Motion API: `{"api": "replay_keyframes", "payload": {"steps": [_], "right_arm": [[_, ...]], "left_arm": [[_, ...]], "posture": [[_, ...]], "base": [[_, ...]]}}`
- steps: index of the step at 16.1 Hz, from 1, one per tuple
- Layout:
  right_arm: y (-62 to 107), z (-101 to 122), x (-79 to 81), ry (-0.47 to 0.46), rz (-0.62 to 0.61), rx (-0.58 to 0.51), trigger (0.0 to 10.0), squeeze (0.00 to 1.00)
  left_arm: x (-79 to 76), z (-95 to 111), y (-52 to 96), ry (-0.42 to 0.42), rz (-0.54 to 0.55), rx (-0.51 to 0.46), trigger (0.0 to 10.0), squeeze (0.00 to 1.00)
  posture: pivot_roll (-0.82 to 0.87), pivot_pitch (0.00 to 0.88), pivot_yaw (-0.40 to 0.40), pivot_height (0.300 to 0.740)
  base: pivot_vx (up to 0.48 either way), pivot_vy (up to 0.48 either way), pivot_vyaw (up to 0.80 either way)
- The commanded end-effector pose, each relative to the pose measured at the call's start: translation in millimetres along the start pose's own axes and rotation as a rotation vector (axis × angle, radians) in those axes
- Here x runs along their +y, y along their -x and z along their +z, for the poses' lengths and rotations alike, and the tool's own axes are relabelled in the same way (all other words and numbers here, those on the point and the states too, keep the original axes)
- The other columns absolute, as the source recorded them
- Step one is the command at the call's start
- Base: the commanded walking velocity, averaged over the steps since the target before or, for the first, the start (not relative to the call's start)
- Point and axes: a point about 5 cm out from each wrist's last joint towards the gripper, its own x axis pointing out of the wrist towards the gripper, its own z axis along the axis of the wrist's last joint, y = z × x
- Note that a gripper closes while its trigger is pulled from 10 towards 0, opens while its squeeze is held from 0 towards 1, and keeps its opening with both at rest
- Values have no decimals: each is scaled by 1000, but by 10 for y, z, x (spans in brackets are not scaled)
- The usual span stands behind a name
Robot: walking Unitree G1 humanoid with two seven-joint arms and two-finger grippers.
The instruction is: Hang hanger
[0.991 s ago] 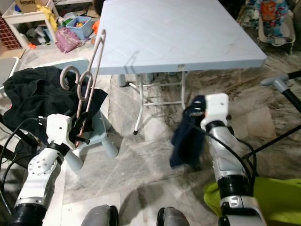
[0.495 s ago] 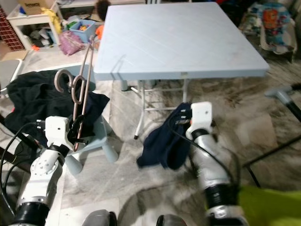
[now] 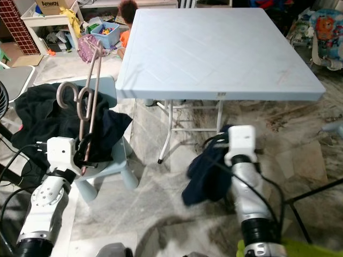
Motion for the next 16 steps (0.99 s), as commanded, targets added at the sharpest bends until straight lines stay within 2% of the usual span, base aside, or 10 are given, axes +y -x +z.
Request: {"api": "replay_keyframes", "payload": {"steps": [1,2,4,7,11,13,14,16], "right_arm": [[-69,225,-57,12,-24,-103,10000,0],[-85,277,-73,17,-11,-119,10000,0],[-82,300,-46,-47,45,-110,10000,0],[-60,303,0,-68,73,-110,10000,0],[-97,360,24,-53,68,-121,10000,0],[-118,377,40,-70,87,-115,10000,0],[-141,405,51,-110,106,-117,10000,0],[-175,448,48,-98,109,-129,10000,0]], "left_arm": [[62,43,-35,1,14,-17,10000,0],[87,43,-68,1,15,-12,10000,0],[86,30,-103,-1,3,-5,10000,0],[42,86,-167,-2,-35,-27,10000,0],[24,133,-215,3,-44,-45,10000,0],[5,165,-229,8,-48,-58,10000,0],[-3,202,-249,13,-48,-72,10000,0],[-4,223,-264,13,-44,-80,10000,0]], "posture": [[12,0,-10,740],[3,0,-4,740],[-11,0,-3,740],[-19,0,-2,740],[-22,0,0,740],[-21,0,0,740],[-19,0,-1,740],[-19,0,-1,740]], "base": [[480,0,0],[480,0,0],[480,0,0],[480,0,0],[480,0,0],[480,0,0],[480,0,0],[480,0,0]]}}
